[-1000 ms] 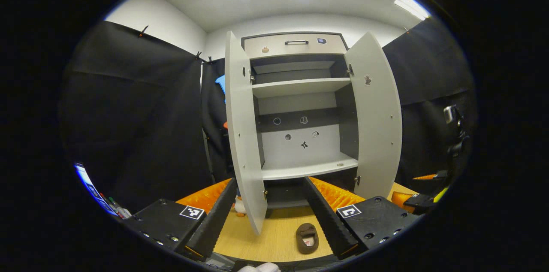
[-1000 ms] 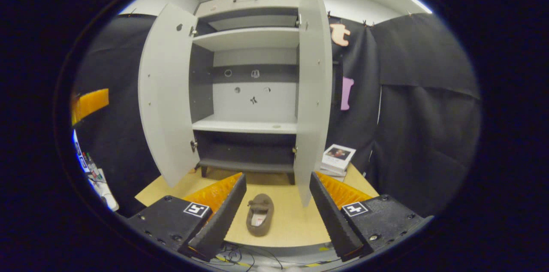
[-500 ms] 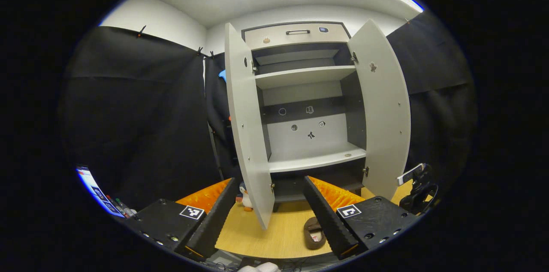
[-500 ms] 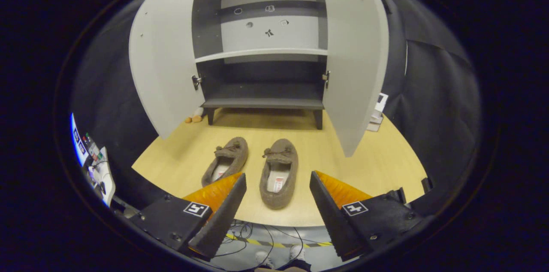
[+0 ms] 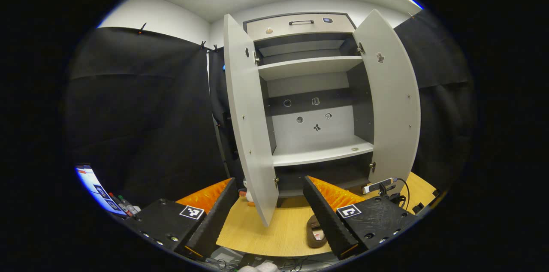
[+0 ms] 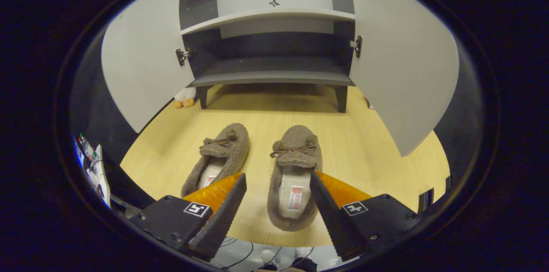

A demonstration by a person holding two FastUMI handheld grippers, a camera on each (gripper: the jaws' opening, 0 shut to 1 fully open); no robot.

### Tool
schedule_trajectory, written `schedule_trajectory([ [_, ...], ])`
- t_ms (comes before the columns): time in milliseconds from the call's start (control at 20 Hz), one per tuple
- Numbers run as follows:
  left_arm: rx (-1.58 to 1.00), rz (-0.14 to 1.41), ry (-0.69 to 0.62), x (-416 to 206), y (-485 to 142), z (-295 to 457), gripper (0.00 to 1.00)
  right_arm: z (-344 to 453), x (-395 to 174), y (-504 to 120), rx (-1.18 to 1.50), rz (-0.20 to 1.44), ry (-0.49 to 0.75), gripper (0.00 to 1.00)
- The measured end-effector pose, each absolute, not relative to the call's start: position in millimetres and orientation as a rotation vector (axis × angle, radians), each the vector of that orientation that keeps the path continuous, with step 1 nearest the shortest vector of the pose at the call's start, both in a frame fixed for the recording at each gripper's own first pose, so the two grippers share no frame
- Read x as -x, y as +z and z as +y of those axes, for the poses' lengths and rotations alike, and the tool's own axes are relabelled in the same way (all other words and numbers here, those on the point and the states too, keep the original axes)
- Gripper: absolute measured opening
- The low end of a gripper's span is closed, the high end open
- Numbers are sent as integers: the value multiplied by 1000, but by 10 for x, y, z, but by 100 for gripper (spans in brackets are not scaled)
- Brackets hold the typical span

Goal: Grab one shoe with the right hand and put it into the shoe cabinet, grab the other shoe with the left hand and put it into the shoe cabinet; then close the right door with the right hand and the left door with the left hand.

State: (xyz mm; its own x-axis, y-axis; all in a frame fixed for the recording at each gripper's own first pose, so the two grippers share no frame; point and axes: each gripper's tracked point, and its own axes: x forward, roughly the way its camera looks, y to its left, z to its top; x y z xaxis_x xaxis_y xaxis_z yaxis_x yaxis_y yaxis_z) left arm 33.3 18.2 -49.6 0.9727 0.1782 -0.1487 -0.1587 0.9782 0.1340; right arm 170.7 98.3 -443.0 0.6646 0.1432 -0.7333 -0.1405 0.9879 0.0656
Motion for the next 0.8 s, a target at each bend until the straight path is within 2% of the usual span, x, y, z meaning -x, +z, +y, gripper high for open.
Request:
schedule_trajectory([
  [550, -125, 218, 263, -499, -638, 416, 96, 1241, -2122, -4991, -37, 934, 173, 95],
  [800, -119, 231, 273, -574, -684, 447, 96, 1204, -2368, -5049, -31, 911, 113, 91],
])
